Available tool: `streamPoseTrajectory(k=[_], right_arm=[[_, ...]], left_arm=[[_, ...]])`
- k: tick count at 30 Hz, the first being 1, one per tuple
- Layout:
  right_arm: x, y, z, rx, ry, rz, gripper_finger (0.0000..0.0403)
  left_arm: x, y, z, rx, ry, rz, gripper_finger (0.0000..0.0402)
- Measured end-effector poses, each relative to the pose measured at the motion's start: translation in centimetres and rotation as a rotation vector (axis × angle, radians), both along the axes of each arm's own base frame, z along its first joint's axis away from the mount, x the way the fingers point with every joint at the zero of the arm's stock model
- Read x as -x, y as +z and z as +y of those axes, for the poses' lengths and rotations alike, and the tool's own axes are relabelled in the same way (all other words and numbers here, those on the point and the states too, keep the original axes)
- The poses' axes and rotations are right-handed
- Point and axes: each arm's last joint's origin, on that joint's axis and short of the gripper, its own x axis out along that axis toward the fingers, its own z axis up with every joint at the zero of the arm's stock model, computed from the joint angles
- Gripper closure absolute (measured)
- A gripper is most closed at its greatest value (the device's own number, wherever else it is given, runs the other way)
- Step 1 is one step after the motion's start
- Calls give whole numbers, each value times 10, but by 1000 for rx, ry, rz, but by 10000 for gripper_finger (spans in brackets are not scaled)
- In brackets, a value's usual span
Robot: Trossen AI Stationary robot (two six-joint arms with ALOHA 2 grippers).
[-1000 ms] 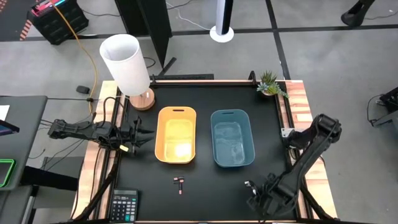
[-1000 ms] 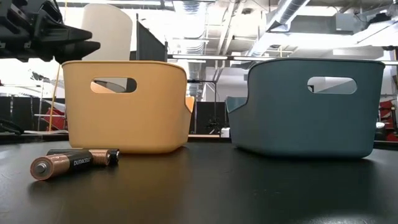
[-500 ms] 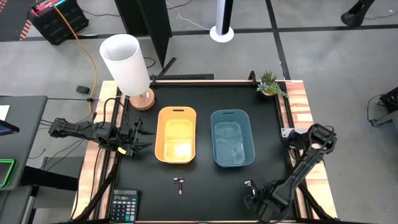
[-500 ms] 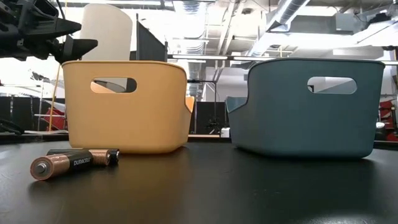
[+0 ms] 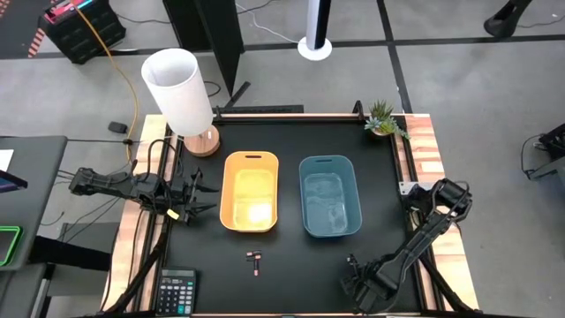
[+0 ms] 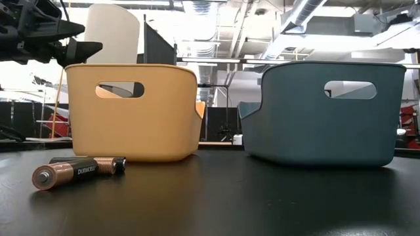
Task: Sort batteries
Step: Put the bottom silver battery into the blue bin
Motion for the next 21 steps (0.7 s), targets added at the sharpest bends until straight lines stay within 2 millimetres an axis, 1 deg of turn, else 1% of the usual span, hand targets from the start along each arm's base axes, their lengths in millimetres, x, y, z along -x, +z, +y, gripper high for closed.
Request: streamPoseTrajectory(k=[4,9,12,21], right_arm=[[0,0,0,-6,10,1,299],[-1,-1,1,-22,26,5,332],[-1,-1,2,-30,28,9,340],[0,0,2,-35,31,8,343]], left_arm=[[0,0,0,0,1,-1,187],[0,0,0,1,2,-1,187],[0,0,0,2,3,-1,187],[0,0,0,17,1,0,187]])
